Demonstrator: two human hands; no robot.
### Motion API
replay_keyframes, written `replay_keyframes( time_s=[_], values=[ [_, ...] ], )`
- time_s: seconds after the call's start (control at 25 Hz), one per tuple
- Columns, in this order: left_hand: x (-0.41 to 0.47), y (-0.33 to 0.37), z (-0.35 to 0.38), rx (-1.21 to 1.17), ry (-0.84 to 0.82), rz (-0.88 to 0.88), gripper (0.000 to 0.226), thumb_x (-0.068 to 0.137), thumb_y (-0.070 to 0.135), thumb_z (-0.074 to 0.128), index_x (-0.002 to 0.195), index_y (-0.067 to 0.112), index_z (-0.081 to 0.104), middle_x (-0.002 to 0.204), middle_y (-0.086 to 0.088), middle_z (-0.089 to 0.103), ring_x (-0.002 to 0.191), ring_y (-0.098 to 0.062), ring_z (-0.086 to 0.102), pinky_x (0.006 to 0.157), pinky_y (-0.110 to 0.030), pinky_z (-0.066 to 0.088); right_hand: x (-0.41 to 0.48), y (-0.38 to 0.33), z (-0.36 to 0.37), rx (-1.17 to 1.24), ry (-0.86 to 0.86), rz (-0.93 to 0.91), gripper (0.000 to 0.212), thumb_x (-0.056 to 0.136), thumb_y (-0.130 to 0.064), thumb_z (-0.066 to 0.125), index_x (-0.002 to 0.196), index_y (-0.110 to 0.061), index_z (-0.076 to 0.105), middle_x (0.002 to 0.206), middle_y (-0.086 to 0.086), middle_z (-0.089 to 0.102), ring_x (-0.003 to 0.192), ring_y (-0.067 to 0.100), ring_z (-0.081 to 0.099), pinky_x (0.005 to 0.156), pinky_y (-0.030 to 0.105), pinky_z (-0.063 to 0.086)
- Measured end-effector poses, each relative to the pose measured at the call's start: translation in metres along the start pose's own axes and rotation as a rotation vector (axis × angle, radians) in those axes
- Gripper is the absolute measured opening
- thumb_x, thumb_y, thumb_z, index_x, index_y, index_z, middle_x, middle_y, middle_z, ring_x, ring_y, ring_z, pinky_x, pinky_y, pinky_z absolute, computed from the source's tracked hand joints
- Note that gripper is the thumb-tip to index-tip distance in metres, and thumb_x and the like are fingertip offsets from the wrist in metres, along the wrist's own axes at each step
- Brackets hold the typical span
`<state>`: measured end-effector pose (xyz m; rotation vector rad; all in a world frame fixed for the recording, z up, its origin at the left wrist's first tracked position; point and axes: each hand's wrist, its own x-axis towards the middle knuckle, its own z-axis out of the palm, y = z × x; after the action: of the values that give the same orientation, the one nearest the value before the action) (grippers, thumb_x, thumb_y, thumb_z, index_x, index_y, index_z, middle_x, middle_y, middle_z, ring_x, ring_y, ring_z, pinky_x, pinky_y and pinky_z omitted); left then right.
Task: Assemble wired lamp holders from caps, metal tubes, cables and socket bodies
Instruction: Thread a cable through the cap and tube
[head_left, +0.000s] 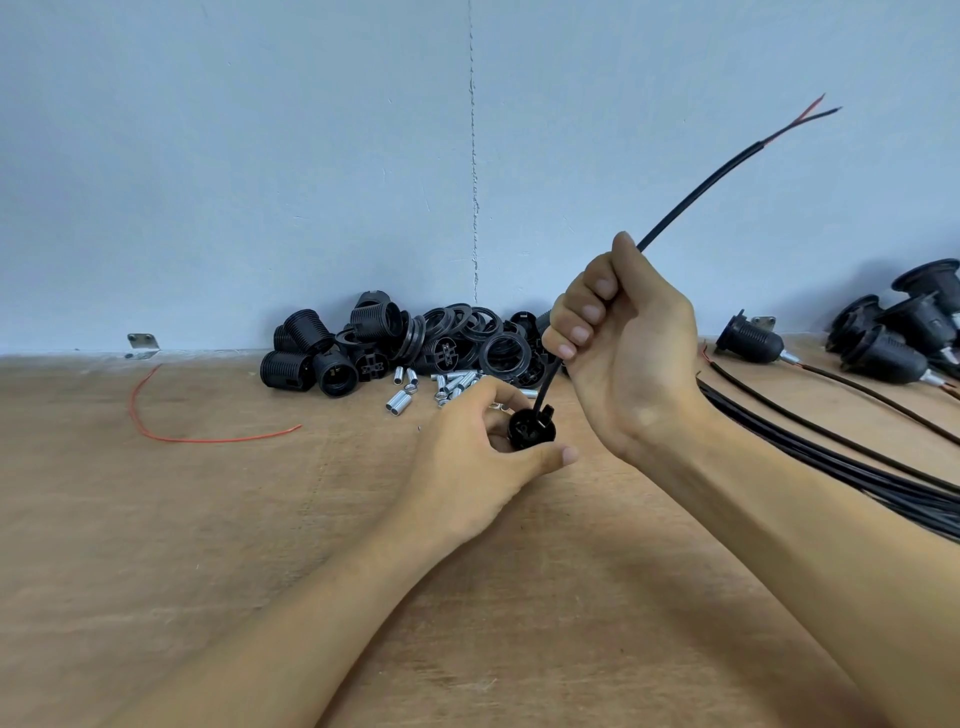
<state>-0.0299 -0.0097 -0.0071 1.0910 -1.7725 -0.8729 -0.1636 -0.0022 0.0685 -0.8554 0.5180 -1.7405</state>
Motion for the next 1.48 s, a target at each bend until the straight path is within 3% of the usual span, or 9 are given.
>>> replay_keyframes(
  time_s=[0.2, 0.36, 0.6, 0.76, 0.92, 1.04, 1.16, 1.28, 1.48],
  values=[
    [0.0, 0.001, 0.0, -0.03, 0.034, -0.012, 0.042, 0.066, 0.048, 0.091, 0.09, 0.031, 0.062, 0.061, 0.015, 0.069, 0.049, -0.001, 0.052, 0.052, -0.012, 0.041, -0.002, 0.007, -0.003, -0.237, -0.102, -0.06, 0.042, 0.107, -0.031, 0.039, 0.067, -0.017, 0.035, 0.061, -0.001, 0.025, 0.053, 0.014, 0.026, 0.05, 0.026, 0.027],
    [-0.002, 0.001, -0.001, -0.055, 0.009, 0.013, 0.034, 0.075, 0.053, 0.084, 0.091, 0.029, 0.067, 0.056, 0.013, 0.064, 0.049, 0.0, 0.049, 0.052, -0.01, 0.036, 0.001, 0.005, -0.002, -0.631, -0.194, -0.133, 0.041, 0.105, -0.035, 0.043, 0.069, -0.017, 0.05, 0.059, -0.002, 0.042, 0.057, 0.017, 0.045, 0.057, 0.029, 0.045],
    [-0.002, 0.011, 0.002, -0.394, -0.343, -0.119, 0.047, 0.087, 0.063, 0.064, 0.09, 0.017, 0.071, 0.084, -0.011, 0.078, 0.051, -0.011, 0.053, 0.049, -0.017, 0.039, 0.014, 0.003, -0.025, -0.945, -0.041, 0.061, 0.041, 0.107, -0.037, 0.042, 0.087, -0.012, 0.067, 0.063, -0.003, 0.065, 0.059, 0.011, 0.058, 0.067, 0.032, 0.048],
    [0.005, 0.009, 0.002, -0.607, -0.3, -0.232, 0.048, 0.075, 0.058, 0.069, 0.092, 0.013, 0.067, 0.086, -0.016, 0.076, 0.055, -0.013, 0.05, 0.048, -0.018, 0.037, 0.016, 0.008, -0.036, -0.966, -0.098, 0.293, 0.042, 0.107, -0.038, 0.04, 0.097, -0.012, 0.072, 0.085, 0.004, 0.077, 0.071, 0.013, 0.067, 0.068, 0.03, 0.05],
    [0.006, 0.004, 0.004, -0.625, -0.225, -0.209, 0.051, 0.078, 0.048, 0.07, 0.106, 0.004, 0.071, 0.093, -0.015, 0.077, 0.052, -0.01, 0.046, 0.048, -0.018, 0.035, 0.011, 0.012, -0.031, -0.998, -0.301, 0.358, 0.04, 0.104, -0.037, 0.045, 0.097, -0.013, 0.076, 0.071, -0.002, 0.069, 0.062, 0.011, 0.057, 0.053, 0.023, 0.042],
    [0.007, 0.003, 0.003, -0.727, -0.15, -0.192, 0.029, 0.079, 0.039, 0.072, 0.093, 0.014, 0.077, 0.083, -0.007, 0.07, 0.053, -0.011, 0.049, 0.048, -0.019, 0.038, 0.007, 0.01, -0.027, -0.957, -0.446, 0.389, 0.045, 0.105, -0.035, 0.039, 0.104, -0.007, 0.075, 0.071, 0.001, 0.071, 0.066, 0.019, 0.065, 0.065, 0.022, 0.052],
    [0.009, 0.005, 0.0, -0.843, -0.109, -0.171, 0.023, 0.08, 0.033, 0.074, 0.095, 0.016, 0.079, 0.075, -0.003, 0.065, 0.055, -0.013, 0.057, 0.05, -0.021, 0.047, 0.005, 0.008, -0.025, -0.868, -0.447, 0.403, 0.05, 0.106, -0.045, 0.038, 0.106, -0.009, 0.072, 0.072, 0.002, 0.067, 0.066, 0.023, 0.06, 0.073, 0.031, 0.055],
    [0.012, 0.007, -0.005, -0.816, -0.025, -0.121, 0.029, 0.078, 0.03, 0.075, 0.099, 0.01, 0.075, 0.077, -0.005, 0.069, 0.058, -0.016, 0.062, 0.054, -0.023, 0.052, 0.002, 0.014, -0.023, -0.846, -0.382, 0.424, 0.054, 0.103, -0.056, 0.038, 0.093, -0.016, 0.073, 0.069, -0.002, 0.06, 0.068, 0.018, 0.056, 0.08, 0.04, 0.058],
    [0.013, 0.006, -0.007, -0.672, 0.065, -0.025, 0.026, 0.077, 0.023, 0.081, 0.096, 0.005, 0.076, 0.078, -0.011, 0.074, 0.066, -0.022, 0.07, 0.063, -0.026, 0.058, 0.0, 0.022, -0.022, -1.068, -0.222, 0.398, 0.065, 0.1, -0.067, 0.029, 0.056, -0.028, 0.058, 0.054, -0.007, 0.048, 0.046, 0.007, 0.042, 0.047, 0.022, 0.035]
  ],
)
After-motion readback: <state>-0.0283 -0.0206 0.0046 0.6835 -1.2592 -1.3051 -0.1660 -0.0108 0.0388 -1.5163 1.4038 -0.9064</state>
